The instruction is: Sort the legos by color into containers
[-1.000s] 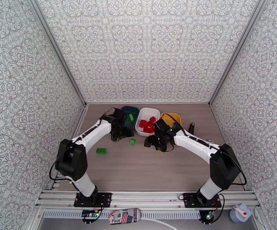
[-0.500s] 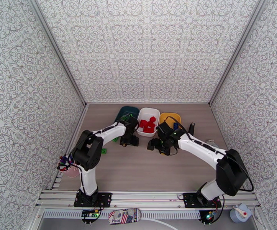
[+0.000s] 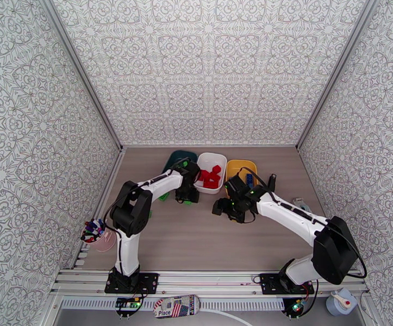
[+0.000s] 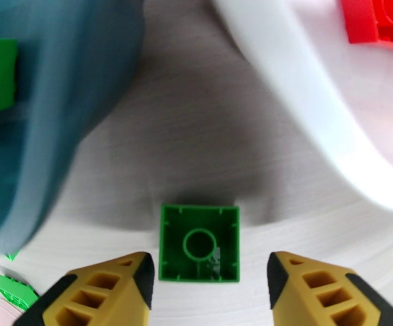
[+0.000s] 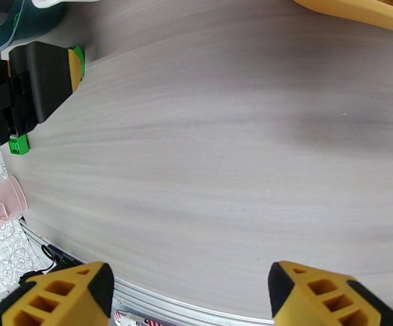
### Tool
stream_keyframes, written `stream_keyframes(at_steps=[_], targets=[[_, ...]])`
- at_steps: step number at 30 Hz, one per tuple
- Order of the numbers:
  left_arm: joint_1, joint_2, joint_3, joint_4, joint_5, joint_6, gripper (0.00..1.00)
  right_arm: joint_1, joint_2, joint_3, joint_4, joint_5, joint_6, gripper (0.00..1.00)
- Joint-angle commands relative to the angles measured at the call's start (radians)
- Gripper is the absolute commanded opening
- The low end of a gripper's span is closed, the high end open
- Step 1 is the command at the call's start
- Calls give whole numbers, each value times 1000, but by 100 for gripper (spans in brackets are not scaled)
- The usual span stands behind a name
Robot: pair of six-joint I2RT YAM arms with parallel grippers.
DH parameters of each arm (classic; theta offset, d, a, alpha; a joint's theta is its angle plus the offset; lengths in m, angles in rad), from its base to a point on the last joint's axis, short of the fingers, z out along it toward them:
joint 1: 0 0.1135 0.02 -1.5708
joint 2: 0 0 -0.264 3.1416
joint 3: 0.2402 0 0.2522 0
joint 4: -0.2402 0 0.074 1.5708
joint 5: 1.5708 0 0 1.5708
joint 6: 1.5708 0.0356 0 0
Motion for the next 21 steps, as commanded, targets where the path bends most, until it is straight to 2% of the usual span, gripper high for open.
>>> stream_keyframes(at_steps=[1, 8, 14, 21], targets=[[-12, 19, 24, 3, -11, -2, 55, -7, -14, 10, -24, 22, 6, 79], [-17, -9, 7, 4, -12, -14, 39, -7, 4, 35, -27, 17, -9, 78], [-34, -87, -46, 7, -2, -40, 37, -7, 3, 35, 3, 9, -14, 78], [-38, -205, -136, 55, 82, -100, 36, -7, 50, 76, 54, -31, -32, 79]])
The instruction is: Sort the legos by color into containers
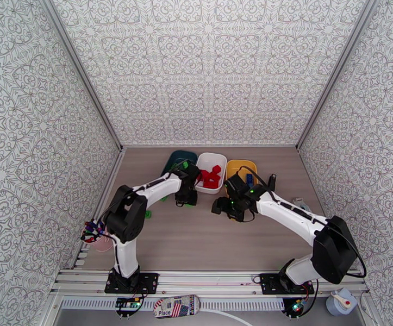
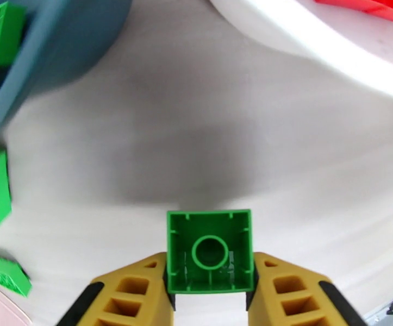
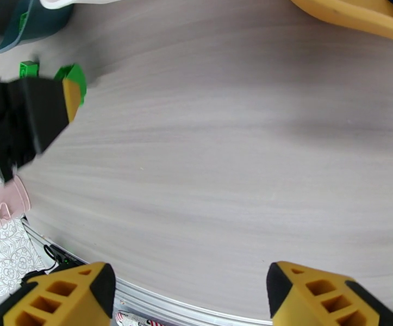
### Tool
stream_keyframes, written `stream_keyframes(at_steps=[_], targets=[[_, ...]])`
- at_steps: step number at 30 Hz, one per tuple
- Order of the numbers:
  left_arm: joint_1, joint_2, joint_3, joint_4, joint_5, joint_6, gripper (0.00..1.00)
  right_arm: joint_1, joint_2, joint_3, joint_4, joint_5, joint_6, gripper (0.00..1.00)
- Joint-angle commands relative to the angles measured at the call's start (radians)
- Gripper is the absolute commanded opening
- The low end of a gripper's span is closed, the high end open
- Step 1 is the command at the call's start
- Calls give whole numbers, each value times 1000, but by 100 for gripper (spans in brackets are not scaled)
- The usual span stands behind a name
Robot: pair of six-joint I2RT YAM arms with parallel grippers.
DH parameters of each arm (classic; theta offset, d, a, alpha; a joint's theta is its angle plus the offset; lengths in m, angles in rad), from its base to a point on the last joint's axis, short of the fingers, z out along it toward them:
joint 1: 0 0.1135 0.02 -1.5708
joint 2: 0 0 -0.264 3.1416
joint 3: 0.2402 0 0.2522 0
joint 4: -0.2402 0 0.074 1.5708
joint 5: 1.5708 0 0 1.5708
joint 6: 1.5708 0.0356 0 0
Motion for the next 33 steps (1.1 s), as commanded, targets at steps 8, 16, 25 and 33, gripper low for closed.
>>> stream_keyframes(at_steps=[8, 16, 25, 33], targets=[[72, -145, -36, 81, 147, -92, 36, -7, 168, 203, 86, -105, -39, 92], [244, -143, 66, 71, 213, -117, 37, -14, 308, 404, 109, -169, -27, 99], [342, 35, 344, -50, 193, -85, 51, -104, 378, 490, 114, -257, 23, 99], [338, 53, 418, -95, 134, -93, 81, -148, 342, 446, 132, -266, -1, 99]])
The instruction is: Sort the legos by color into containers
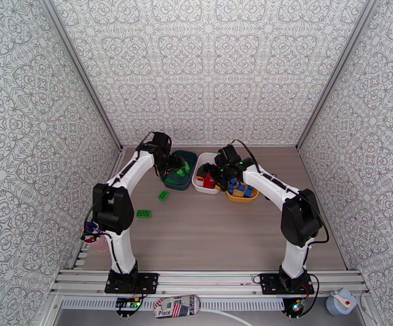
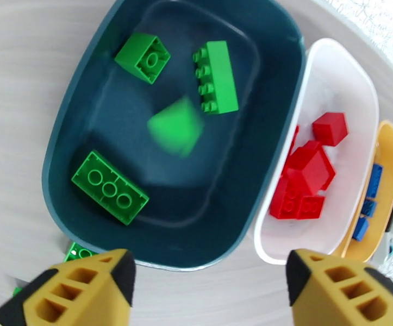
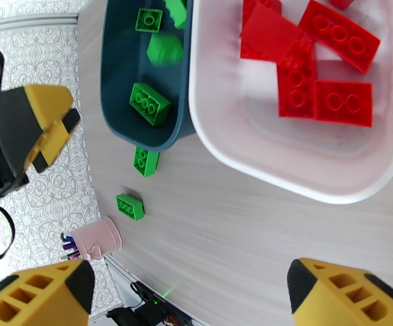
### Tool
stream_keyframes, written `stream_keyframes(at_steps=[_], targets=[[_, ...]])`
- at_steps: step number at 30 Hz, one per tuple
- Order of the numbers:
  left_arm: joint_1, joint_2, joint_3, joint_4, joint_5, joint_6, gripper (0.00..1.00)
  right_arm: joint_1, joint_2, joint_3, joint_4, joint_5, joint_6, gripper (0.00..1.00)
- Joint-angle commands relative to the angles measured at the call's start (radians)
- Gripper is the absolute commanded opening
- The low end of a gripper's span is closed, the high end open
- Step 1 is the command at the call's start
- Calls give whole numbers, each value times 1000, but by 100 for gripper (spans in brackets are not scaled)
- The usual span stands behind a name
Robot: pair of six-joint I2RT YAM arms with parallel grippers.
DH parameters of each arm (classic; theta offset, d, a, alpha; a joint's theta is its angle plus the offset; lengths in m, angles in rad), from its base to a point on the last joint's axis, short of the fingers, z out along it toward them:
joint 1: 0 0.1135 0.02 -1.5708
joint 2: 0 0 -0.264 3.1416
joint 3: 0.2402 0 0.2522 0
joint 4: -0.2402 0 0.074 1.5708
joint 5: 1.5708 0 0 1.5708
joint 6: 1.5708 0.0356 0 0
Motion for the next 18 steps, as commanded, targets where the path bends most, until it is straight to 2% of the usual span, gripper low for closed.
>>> stream_keyframes(at_steps=[1, 5, 10, 13, 18], targets=[[-1, -40, 18, -52, -54, -5, 81, -12, -5, 6, -32, -49, -23, 99], [5, -139, -85, -53, -121, -59, 81, -6, -1, 31, -112, -21, -104, 96], [34, -298, -306, -45, -189, -199, 82, 4, -13, 63, -297, 146, -257, 93], [58, -382, -448, -25, -196, -290, 82, 7, -27, 37, -337, 207, -312, 92], [94, -461, -619, 0, -183, -455, 82, 26, -66, -25, -333, 235, -359, 92]])
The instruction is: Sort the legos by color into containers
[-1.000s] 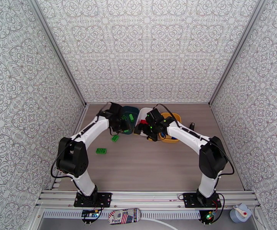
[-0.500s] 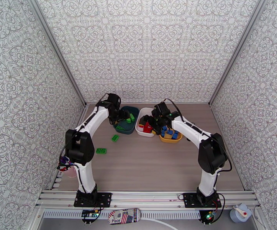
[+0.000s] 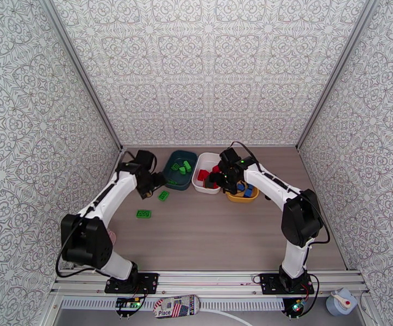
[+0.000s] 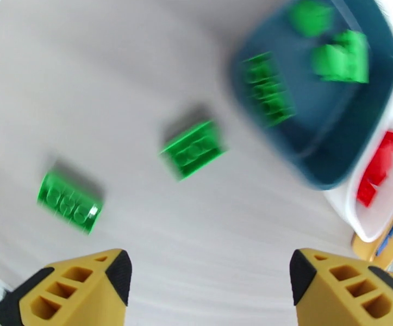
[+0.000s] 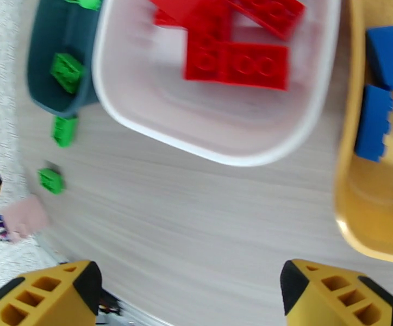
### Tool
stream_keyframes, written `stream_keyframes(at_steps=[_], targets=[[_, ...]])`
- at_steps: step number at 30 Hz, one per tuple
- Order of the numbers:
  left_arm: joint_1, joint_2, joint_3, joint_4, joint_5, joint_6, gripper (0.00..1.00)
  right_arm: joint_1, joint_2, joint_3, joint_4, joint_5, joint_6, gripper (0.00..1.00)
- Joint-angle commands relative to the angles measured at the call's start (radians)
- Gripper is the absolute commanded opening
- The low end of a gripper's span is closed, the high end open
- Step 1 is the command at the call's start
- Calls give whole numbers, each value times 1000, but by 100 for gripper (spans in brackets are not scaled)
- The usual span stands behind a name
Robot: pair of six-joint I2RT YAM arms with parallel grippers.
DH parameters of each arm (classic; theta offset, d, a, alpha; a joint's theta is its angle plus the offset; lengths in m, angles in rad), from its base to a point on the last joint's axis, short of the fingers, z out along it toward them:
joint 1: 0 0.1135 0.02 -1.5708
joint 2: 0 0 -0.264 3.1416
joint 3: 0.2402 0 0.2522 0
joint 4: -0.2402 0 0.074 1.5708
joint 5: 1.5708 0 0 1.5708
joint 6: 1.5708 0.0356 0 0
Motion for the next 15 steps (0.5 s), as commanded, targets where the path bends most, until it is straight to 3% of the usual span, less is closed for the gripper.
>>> stream_keyframes(at_steps=[1, 15], targets=[[22, -38, -91, 27, -22, -165, 82, 31, -54, -30, -52, 68, -80, 92], [53, -39, -235, 59, -104, -463, 76, 167, 9, 55, -130, 91, -191, 87]])
